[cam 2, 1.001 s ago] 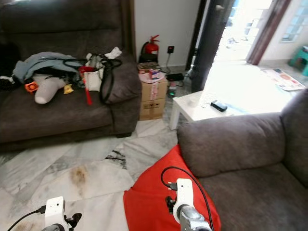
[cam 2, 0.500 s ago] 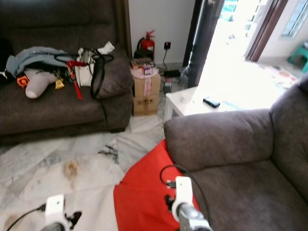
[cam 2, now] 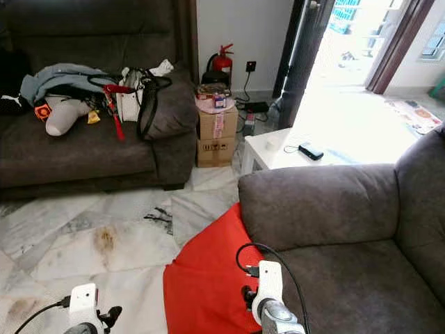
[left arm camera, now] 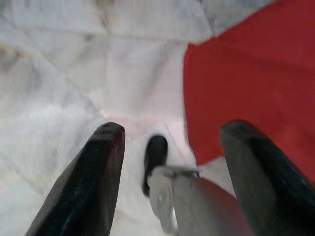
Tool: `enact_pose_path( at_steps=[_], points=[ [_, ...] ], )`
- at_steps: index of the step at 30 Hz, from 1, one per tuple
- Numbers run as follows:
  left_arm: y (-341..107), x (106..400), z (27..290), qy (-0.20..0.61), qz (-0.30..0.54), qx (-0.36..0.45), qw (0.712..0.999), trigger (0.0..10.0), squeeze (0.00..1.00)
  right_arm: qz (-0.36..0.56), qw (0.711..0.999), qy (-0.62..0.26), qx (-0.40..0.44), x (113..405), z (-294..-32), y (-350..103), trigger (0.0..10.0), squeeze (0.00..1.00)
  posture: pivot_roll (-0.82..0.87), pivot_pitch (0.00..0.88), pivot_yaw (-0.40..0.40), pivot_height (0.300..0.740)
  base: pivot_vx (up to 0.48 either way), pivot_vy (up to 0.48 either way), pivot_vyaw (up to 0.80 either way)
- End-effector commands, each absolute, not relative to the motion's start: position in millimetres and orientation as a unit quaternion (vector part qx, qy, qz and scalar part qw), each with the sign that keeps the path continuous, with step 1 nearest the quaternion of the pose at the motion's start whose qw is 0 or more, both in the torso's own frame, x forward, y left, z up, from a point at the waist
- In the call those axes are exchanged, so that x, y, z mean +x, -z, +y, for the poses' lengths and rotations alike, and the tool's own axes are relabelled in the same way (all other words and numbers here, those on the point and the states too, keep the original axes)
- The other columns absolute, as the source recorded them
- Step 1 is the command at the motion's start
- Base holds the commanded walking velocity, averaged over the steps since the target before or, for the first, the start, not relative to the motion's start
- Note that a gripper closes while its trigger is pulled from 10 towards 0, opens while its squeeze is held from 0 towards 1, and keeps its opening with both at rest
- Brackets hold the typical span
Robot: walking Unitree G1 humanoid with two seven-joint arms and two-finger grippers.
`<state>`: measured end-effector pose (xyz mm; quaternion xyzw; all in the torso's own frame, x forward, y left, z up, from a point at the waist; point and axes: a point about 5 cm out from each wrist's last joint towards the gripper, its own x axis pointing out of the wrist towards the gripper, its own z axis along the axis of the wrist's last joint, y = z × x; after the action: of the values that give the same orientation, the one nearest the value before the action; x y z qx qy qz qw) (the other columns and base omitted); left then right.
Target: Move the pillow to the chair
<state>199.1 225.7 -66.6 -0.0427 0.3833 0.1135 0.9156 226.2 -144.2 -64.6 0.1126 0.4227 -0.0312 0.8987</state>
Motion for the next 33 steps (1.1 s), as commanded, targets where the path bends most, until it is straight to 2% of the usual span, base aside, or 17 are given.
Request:
enact_pose_path(
  at_steps=[1,12,13,15,16,23,28,33],
  points=[
    [63.9,200.3,225.7,-0.105,0.362,-0.018,0.926,10.0,0.0,0.394,0.903,0.07,0.158,227.1,-145.5,63.0,10.0,0.0,0.09,0.017,-0.039,0.74,0.0,0.0,0.0],
    [47.6,202.9,234.8,-0.163,0.247,0.03,0.955,10.0,0.0,0.279,0.944,0.066,0.165,236.6,-147.7,48.5,10.0,0.0,0.07,0.029,-0.02,0.74,0.0,0.0,0.0],
    [15.5,226.2,253.4,-0.168,0.151,0.06,0.972,10.0,0.0,0.187,0.966,0.086,0.158,266.7,-197.1,16.0,10.0,0.0,0.07,0.028,-0.019,0.74,0.0,0.0,0.0],
    [-18.9,243.4,263.1,-0.163,0.065,0.085,0.981,10.0,0.0,0.114,0.979,0.089,0.145,284.7,-226.2,-14.8,10.0,0.0,0.07,0.025,-0.013,0.74,0.0,0.0,0.0],
    [-38.0,249.3,260.9,-0.15,0.019,0.103,0.983,10.0,0.0,0.082,0.984,0.083,0.134,289.5,-228.8,-26.8,10.0,0.0,0.07,0.025,-0.013,0.74,0.0,0.0,0.0],
    [-70.2,260.6,242.8,-0.105,-0.066,0.134,0.983,10.0,0.0,-0.015,0.993,0.064,0.099,299.5,-215.0,-60.9,10.0,0.0,0.05,0.0,0.011,0.74,0.0,0.0,0.0],
    [-84.8,259.6,233.8,-0.093,-0.071,0.137,0.984,10.0,0.0,-0.039,0.997,0.042,0.049,297.4,-205.6,-72.0,10.0,0.0,0.05,0.0,0.021,0.74,0.0,0.0,0.0],
    [-95.2,261.9,224.2,-0.071,-0.085,0.139,0.984,10.0,0.0,-0.031,0.995,0.059,0.072,298.3,-203.9,-66.3,10.0,0.0,0.07,0.0,0.037,0.74,0.0,0.0,0.0]
  ],
)
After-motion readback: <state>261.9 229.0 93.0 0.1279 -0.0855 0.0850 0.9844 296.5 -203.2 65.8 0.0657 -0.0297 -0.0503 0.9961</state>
